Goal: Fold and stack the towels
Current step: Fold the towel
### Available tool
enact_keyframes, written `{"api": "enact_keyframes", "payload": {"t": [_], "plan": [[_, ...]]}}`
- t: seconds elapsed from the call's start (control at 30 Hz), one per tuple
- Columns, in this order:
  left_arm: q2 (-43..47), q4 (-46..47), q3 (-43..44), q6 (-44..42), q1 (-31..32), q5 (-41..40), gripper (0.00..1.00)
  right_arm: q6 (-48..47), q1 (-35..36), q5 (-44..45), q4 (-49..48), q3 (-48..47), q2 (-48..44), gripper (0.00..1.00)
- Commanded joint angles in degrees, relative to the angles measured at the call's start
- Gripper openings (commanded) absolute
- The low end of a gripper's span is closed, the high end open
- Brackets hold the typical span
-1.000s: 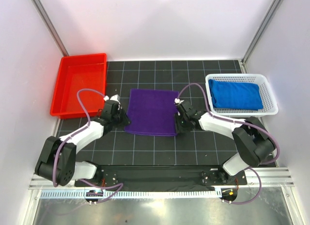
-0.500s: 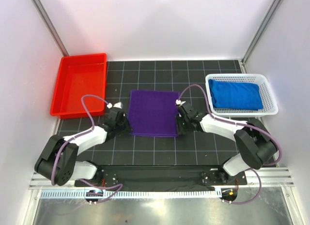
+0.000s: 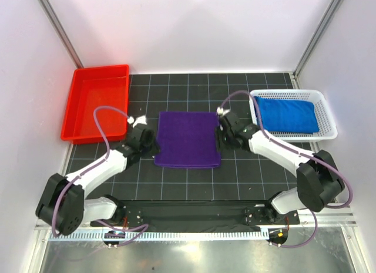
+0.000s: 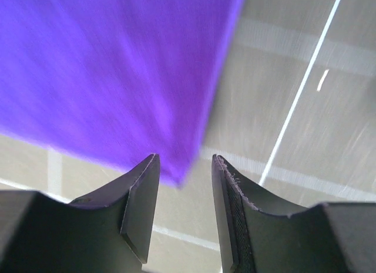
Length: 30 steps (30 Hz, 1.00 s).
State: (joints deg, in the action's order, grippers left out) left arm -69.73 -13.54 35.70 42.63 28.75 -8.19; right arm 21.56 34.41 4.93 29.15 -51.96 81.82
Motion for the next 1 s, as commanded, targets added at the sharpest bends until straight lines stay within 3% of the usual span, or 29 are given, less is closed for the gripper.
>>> {"api": "enact_keyframes", "payload": {"t": [0.0, 0.13, 0.4, 0.67, 0.97], "plan": [[-4.8, 0.5, 10.4, -5.5, -0.6, -5.2, 0.34, -2.4, -5.2, -2.3, -2.9, -11.4, 4.2, 0.48], [-16.9, 1.4, 21.6, -12.6, -3.9, -6.1, 0.35, -3.6, -9.9, -4.1, -5.9, -20.8, 13.7, 0.47], [-40.2, -2.9, 41.6, -21.9, -11.1, 2.5, 0.28, -6.9, -11.8, -3.5, -3.3, -40.0, 31.7, 0.47], [-48.8, -4.7, 50.8, -25.2, -13.7, 7.1, 0.28, -8.4, -12.4, 1.0, 0.0, -48.2, 40.5, 0.46], [-52.1, -5.1, 52.3, -25.2, -14.1, 6.6, 0.29, -9.2, -13.1, 3.2, -0.1, -48.2, 43.7, 0.45]]}}
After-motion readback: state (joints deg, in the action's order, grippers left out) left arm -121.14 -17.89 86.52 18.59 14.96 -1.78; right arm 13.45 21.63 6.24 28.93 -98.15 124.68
